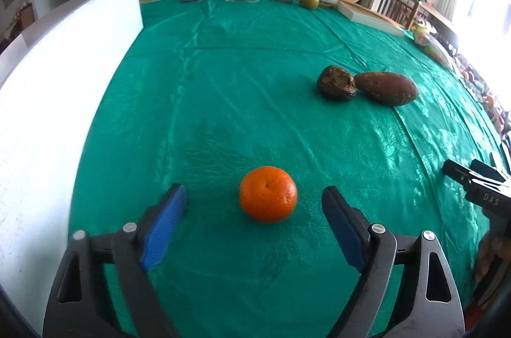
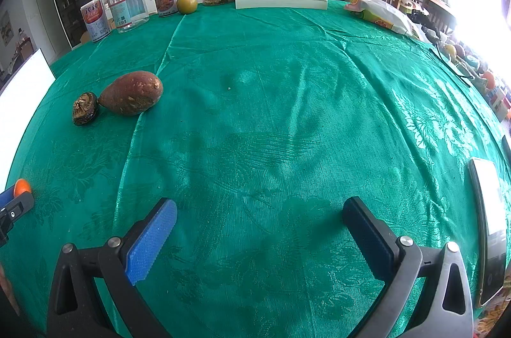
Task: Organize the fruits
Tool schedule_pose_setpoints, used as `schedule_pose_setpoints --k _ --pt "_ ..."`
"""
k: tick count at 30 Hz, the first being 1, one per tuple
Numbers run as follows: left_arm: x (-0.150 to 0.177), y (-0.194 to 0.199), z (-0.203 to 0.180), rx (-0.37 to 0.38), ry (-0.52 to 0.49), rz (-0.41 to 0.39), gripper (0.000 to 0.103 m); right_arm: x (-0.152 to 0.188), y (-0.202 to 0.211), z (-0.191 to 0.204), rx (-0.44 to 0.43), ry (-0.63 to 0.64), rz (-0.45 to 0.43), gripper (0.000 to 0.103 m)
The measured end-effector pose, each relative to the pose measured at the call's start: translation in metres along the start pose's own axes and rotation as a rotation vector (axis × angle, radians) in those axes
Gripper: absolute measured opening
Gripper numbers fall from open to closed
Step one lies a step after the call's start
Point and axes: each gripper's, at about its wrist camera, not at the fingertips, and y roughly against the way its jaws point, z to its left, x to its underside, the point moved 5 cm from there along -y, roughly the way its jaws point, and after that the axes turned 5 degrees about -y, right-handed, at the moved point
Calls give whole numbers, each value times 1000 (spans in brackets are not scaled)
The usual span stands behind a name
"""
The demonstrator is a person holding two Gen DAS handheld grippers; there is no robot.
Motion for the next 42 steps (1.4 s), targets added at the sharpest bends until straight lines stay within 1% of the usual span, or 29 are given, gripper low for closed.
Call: schedule_pose_setpoints --k 2,3,4,5,6,8,9,10,11,14,16,17,18,19,20,21,23,25,28,30,33,34,36,37,38,39,40,41,42 --pt "1 -2 -1 -42 -32 -1 88 1 0 2 -5 14 2 103" --pt "1 -3 -2 -50 -42 3 91 0 -1 4 -23 46 20 103" --pt "1 -4 -2 -47 -44 8 94 -5 -3 9 -66 84 62 102" --pt "1 -4 -1 -45 -42 8 94 -15 -1 15 -120 111 80 100" --pt "2 -4 0 -45 -41 9 95 -30 5 23 -163 137 63 93" --pt "2 -5 0 -47 -44 12 96 -64 22 50 -233 222 5 92" --pt "2 -5 0 -47 -46 13 97 -79 28 69 -283 283 -2 92" --pt "2 -5 0 -48 -48 14 97 -90 28 89 -324 356 18 92" --pt "3 -5 0 -48 -49 14 98 -96 23 109 -342 437 54 92" --pt "3 -5 0 -48 -49 15 98 -96 -8 151 -315 655 160 90" --pt "3 -5 0 -48 -49 15 98 -87 -34 163 -270 750 238 72" --pt "3 -5 0 -48 -49 15 98 -81 -45 167 -260 779 285 69" --pt "3 -5 0 -48 -50 15 98 -75 -53 165 -252 799 319 63" --pt "3 -5 0 -48 -49 15 98 -72 -58 163 -237 810 328 59" --pt "3 -5 0 -48 -49 15 98 -75 -57 161 -255 773 321 56" --pt "3 -5 0 -48 -50 15 98 -77 -56 155 -261 726 337 48" --pt "3 -5 0 -48 -50 15 98 -76 -51 139 -268 634 366 45" --pt "3 -6 -1 -45 -51 16 99 -65 -42 118 -256 524 397 44" --pt "4 -6 0 -31 -52 15 99 -38 -20 73 -283 220 462 41" --pt "4 -3 3 20 -57 31 99 -11 -1 52 -305 99 474 41" --pt "3 7 11 167 17 55 98 19 24 37 -342 27 467 41" --pt "2 7 14 191 40 64 98 24 29 33 -357 -6 472 41" --pt "-2 5 13 196 41 77 98 26 33 28 -386 -49 489 42" --pt "-4 4 11 179 24 79 95 25 33 26 -384 -44 494 43" --pt "-5 2 9 152 3 84 91 21 34 25 -370 -34 489 44" --pt "-5 0 6 133 -19 95 74 16 34 24 -356 -26 482 47" --pt "-6 0 5 103 -42 90 68 12 34 24 -347 -23 485 50" --pt "-6 -1 1 94 -57 92 64 8 31 26 -342 -18 504 53" --pt "-6 -1 0 81 -69 87 62 7 25 31 -337 -8 537 62"
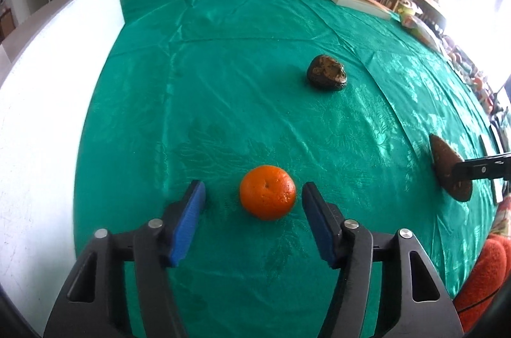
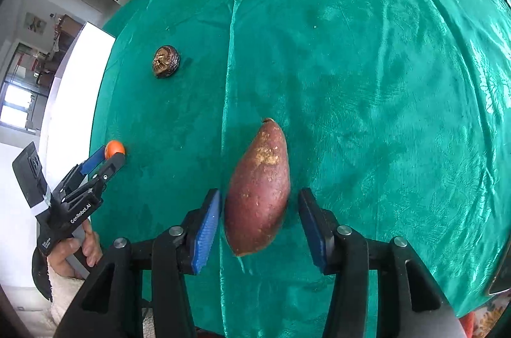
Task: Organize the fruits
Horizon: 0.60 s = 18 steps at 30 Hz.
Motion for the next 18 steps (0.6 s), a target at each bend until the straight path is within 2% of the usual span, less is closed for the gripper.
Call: schedule_pose_setpoints --k 1,2,3,4,6,9,10,12,14,16,18 --pt "0 0 -1 -3 -8 -1 51 -1 -3 1 4 -1 27 66" --pt "0 0 -2 -10 -15 -6 46 -1 -6 2 5 -5 36 66" --pt "-1 0 -3 -8 -20 -7 33 -2 -10 4 16 2 45 65" --pt "-1 0 -3 -10 -16 -8 32 -1 -11 6 41 20 47 63" --pt "0 2 1 12 22 -7 30 0 -8 8 54 30 24 41" --pt "8 21 4 104 94 -11 29 8 2 9 -8 11 -25 41" --pt "12 31 3 162 124 -9 29 14 8 8 -63 0 -40 40" --pt "22 56 0 291 177 -2 29 27 18 19 -262 -47 -38 41" --pt "30 86 2 382 211 -8 29 41 26 41 -445 -64 -14 41" --pt "36 122 10 435 243 -39 29 52 31 76 -541 -17 4 41" --pt "38 158 31 458 291 -83 29 66 33 122 -593 60 17 41"
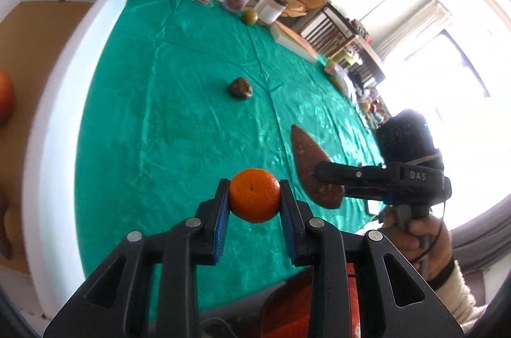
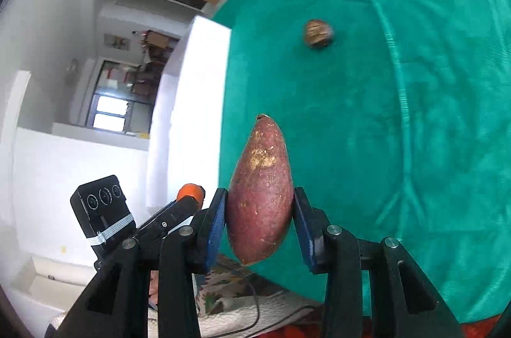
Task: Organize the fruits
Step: 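Carry the tangerine and sweet potato into the white box and open both tools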
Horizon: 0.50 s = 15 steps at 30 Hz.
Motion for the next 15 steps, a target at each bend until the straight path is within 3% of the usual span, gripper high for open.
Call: schedule_pose_setpoints --k 3,7,11,15 --pt "-14 67 25 -67 48 -111 29 9 -30 70 -29 163 43 41" --pt "-25 129 98 -338 138 -203 29 22 -87 161 0 409 99 41" --pt "-6 144 176 -608 241 -157 29 30 -162 208 87 555 166 41" --pt "16 134 213 -717 274 -86 30 38 -216 202 286 665 195 41"
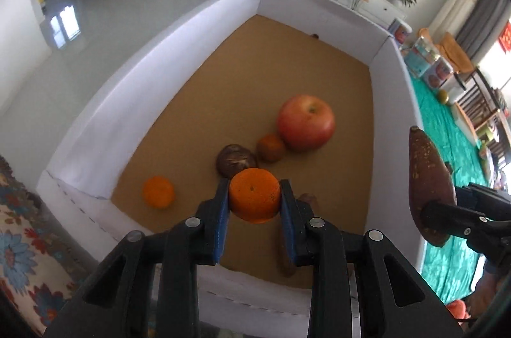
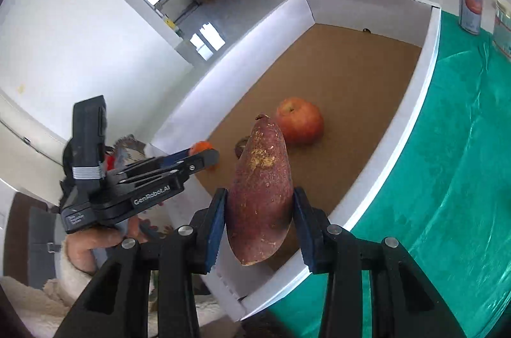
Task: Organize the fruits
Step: 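Carry the tangerine and sweet potato into the white box and open both tools, then move the left tool over the dark brown round fruit on the table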
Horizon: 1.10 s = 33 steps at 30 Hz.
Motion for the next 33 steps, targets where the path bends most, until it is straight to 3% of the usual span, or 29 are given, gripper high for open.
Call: schedule_pose_setpoints --k 2,3,4,5,6,8,12,15,18,20,24,29,33 --pt "8 -6 -2 -55 -46 7 32 -4 -20 -7 69 13 29 42" --pt "9 -7 -5 -86 -72 1 39 -6 -21 -12 93 11 15 42" --pt "10 -7 -8 -104 -84 -5 56 -6 -14 -15 95 9 -9 43" --pt "11 -2 -9 -100 -88 -19 66 -6 -3 -18 77 -1 -40 43" --pt "10 4 -15 -83 -91 -43 76 -10 9 -19 64 -13 -79 47" --pt "6 21 -37 -36 -115 -102 80 -13 47 -33 86 -17 -179 56" --pt "-5 45 -104 99 -209 -245 93 15 108 -93 214 -54 -352 91" --pt "-7 38 -160 144 -330 -293 95 64 127 -168 403 -156 -411 94" --pt "-5 13 -195 74 -418 -283 95 130 140 -257 664 -300 -384 94" --pt "-2 -3 -205 37 -434 -251 95 170 159 -301 752 -416 -379 94" --pt "-4 -1 -214 -3 -414 -302 92 205 197 -358 818 -597 -411 94" --pt "-7 2 -221 16 -343 -316 92 177 195 -394 827 -635 -416 94" --pt "-2 -2 -229 12 -356 -304 92 161 172 -411 837 -620 -399 94"
